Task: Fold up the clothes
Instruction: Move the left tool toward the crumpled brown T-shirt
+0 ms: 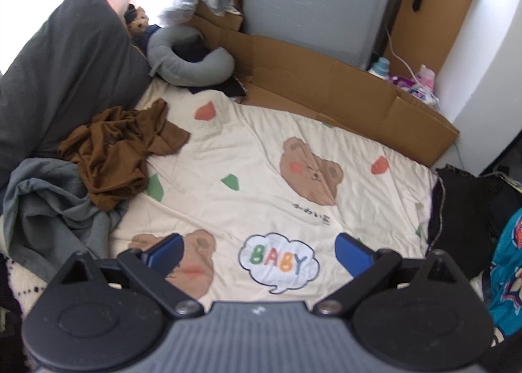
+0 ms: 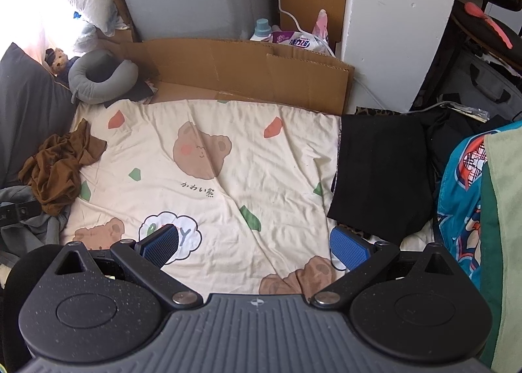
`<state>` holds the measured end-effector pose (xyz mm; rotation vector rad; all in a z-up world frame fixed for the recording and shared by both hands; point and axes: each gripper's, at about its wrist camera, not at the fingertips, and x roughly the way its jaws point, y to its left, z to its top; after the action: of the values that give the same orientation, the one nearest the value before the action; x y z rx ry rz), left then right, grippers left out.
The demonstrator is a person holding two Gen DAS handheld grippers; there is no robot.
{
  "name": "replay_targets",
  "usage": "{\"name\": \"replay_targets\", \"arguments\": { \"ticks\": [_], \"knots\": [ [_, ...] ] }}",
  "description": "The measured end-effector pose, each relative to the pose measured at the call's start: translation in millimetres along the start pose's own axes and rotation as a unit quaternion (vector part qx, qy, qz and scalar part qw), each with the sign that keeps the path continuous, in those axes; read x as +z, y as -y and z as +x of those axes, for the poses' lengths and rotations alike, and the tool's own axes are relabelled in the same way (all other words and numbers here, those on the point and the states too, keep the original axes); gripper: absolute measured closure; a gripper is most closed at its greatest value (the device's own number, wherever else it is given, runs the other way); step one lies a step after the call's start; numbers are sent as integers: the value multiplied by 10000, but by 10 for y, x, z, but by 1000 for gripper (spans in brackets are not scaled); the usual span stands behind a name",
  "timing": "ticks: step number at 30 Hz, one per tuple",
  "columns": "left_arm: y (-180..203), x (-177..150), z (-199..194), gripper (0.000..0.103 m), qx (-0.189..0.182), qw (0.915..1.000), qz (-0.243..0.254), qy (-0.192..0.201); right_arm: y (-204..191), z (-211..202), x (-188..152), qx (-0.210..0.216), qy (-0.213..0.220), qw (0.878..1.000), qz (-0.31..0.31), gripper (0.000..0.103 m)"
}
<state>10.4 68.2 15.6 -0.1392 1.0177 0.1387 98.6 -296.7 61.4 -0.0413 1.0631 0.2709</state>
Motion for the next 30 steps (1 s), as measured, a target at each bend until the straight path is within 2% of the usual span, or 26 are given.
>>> {"name": "replay_targets", "arguments": {
  "ticks": [10, 20, 30],
  "knots": [
    [-628, 133, -235, 3, 351, 9983, -362, 290, -130, -5, 212, 45, 168, 9998, -5, 1],
    [-1456, 209, -425, 5, 741, 9910, -944, 595, -338, 110, 518, 414, 412, 9982, -133, 1],
    [-2009, 204, -410, 9, 935, 9844, -1227, 841, -773, 301, 797, 713, 742, 9916, -779, 1]
  ]
}}
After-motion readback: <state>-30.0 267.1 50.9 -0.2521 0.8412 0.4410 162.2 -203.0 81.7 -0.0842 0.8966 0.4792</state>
